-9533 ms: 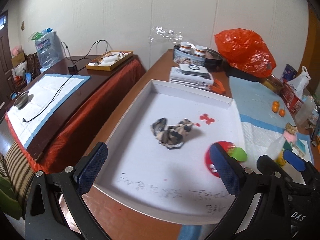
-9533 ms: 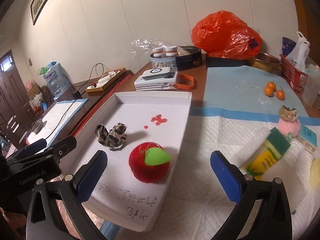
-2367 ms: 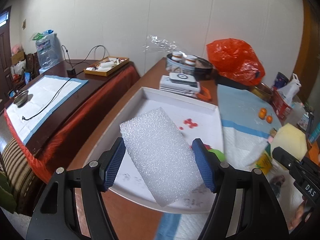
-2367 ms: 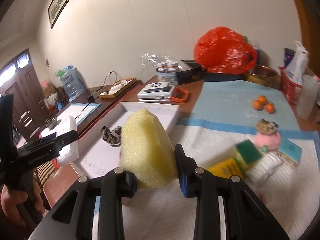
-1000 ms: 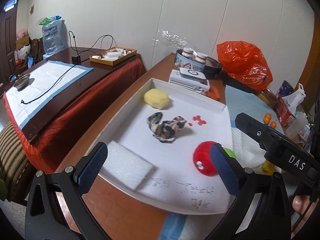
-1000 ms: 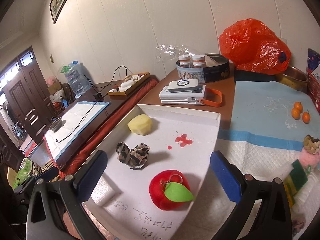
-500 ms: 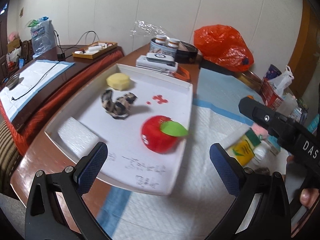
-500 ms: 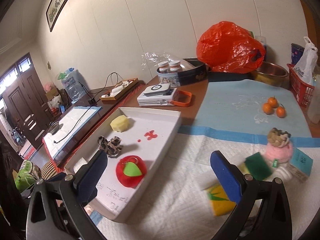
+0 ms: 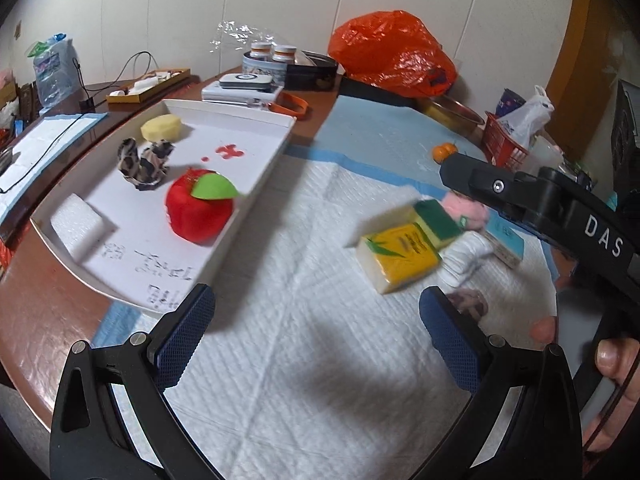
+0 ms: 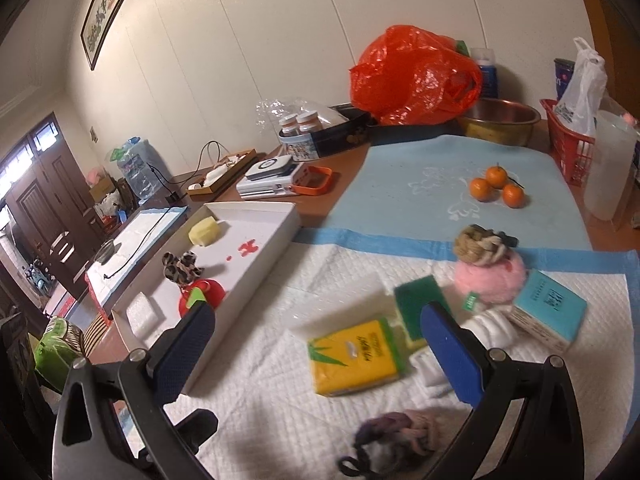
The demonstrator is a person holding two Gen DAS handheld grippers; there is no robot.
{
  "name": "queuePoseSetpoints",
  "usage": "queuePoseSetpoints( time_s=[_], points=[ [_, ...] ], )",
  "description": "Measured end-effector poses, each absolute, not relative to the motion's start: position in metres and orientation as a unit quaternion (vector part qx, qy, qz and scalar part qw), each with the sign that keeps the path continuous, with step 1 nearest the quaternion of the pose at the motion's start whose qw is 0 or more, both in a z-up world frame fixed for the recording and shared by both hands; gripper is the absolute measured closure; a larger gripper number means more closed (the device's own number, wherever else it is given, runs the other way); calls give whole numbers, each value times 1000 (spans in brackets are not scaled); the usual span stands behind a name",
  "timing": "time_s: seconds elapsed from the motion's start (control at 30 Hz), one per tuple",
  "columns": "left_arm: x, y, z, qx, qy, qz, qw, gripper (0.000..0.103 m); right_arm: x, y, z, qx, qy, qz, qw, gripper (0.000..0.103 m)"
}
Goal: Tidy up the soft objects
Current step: 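Move both grippers back to the pad, left gripper toward the dark knotted rope toy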
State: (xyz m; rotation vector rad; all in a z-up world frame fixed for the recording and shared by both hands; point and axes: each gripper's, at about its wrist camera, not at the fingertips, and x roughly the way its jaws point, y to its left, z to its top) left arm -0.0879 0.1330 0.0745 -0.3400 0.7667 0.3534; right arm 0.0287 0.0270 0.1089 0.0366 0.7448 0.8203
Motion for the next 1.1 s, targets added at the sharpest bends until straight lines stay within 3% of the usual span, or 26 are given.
queuePoseSetpoints(
  time_s=[0.63, 1.1],
  points=[
    [-51, 115, 46, -162, 433, 108, 880, 0, 107, -60, 72, 4, 384, 305, 871, 0],
    [-51, 117, 33, -159, 437, 92, 880, 1, 110, -79, 41, 14, 419, 246, 874, 0]
  ],
)
